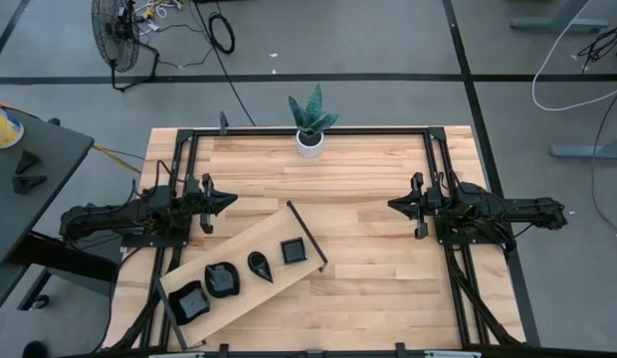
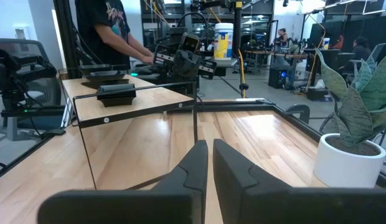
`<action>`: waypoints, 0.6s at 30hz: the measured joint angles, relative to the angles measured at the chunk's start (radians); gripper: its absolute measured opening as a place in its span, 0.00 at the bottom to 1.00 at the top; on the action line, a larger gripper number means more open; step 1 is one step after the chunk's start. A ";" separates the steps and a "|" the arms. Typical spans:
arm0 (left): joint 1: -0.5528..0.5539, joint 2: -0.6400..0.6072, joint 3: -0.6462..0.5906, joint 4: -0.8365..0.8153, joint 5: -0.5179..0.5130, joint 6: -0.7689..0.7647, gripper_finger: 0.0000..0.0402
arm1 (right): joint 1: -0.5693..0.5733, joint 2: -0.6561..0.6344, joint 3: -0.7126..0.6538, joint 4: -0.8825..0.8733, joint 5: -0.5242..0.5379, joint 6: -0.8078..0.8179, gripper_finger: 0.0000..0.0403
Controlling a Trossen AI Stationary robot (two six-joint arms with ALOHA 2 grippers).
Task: Pick & Place Mini shaped plates
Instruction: Return to Home Position
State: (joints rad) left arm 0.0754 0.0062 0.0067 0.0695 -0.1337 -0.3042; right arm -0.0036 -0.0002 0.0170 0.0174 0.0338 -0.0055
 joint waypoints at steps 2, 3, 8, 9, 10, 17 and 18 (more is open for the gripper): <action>0.000 0.000 0.000 0.000 0.000 0.000 0.03 | 0.000 0.000 0.000 0.000 0.000 0.000 0.08; 0.000 0.000 0.000 0.000 0.000 0.000 0.03 | 0.000 0.000 0.000 0.000 0.000 0.000 0.08; 0.000 0.000 0.000 0.000 0.000 0.000 0.03 | 0.000 0.000 0.000 0.000 0.000 0.000 0.08; 0.000 0.000 0.000 0.000 0.000 0.000 0.03 | 0.000 0.000 0.000 0.000 0.000 0.000 0.08; 0.000 0.000 0.000 0.000 0.000 0.000 0.03 | 0.000 0.000 0.000 0.000 0.000 0.000 0.08; 0.000 0.000 0.000 0.000 0.000 0.000 0.03 | 0.000 0.000 0.000 0.000 0.000 0.000 0.08; 0.000 0.000 0.000 0.000 0.000 0.000 0.03 | 0.000 0.000 0.000 0.000 0.000 0.000 0.08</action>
